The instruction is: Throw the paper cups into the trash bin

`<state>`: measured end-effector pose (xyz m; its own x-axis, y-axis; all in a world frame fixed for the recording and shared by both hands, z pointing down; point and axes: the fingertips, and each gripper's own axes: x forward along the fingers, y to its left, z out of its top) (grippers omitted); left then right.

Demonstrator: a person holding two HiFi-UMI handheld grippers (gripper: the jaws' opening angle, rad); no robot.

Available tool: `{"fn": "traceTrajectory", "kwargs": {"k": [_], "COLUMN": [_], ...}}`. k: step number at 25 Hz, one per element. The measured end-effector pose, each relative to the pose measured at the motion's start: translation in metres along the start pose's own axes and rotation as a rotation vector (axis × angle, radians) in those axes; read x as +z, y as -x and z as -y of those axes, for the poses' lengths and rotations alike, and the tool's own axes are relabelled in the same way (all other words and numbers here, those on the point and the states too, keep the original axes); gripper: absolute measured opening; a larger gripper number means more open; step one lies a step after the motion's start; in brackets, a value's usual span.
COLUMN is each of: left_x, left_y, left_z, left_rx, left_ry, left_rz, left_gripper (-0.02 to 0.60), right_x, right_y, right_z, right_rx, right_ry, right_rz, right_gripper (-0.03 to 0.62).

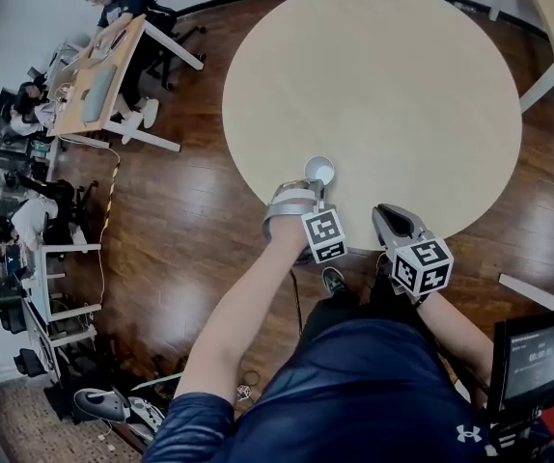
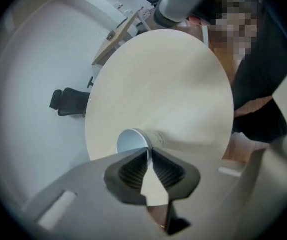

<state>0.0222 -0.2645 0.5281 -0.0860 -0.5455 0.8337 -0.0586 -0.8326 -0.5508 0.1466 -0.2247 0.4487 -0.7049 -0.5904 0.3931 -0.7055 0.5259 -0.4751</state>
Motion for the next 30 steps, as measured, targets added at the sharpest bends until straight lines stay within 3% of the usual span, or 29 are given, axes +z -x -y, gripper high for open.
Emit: {"fn": "traceTrajectory", "kwargs": {"k": [2, 5, 11, 16, 21, 25, 30], "left_x": [-0.002, -0.005, -0.031, -0.087, -0.157, -0.209, -0.234], "left_y": [0.003, 0.016, 0.044, 0.075, 0.097, 0.093, 0.073], "left_z": [0.000, -0.004, -0.007, 0.007, 0.060, 0.103, 0.158], "left_rx": [-0.015, -0.027, 0.008, 0.050, 0.057, 0.037, -0.011], "left_ry": [0.067, 0.232, 0.406, 0.530, 0.630, 0.661, 0.598], "left_rz": [-0.010, 0.012, 0.020, -0.038, -0.076, -0.087, -0.041], "left_gripper": [0.032, 0.031, 0.029, 0.029, 0.029, 0.029, 0.029], "right_x": [-0.003, -0.004, -0.004, -0.005, -0.021, -0.040, -0.093], "right_y": [0.002, 0.005, -0.007, -0.027, -0.049, -0.072, -0.070], "right_z": [0.003, 0.007, -0.004, -0.036, -0.094, -0.142, -0.200], "right_rx": [0.008, 0.022, 0.090, 0.157, 0.227, 0.234, 0.230], "right_ry": [-0.015, -0.024, 0.004, 0.057, 0.139, 0.176, 0.211], "right_rz": [-0.006, -0.016, -0.052, -0.102, -0.146, -0.161, -0.216], "right_gripper": [0.040, 0.034, 0.031, 0.028, 0.028, 0.028, 0.028]}}
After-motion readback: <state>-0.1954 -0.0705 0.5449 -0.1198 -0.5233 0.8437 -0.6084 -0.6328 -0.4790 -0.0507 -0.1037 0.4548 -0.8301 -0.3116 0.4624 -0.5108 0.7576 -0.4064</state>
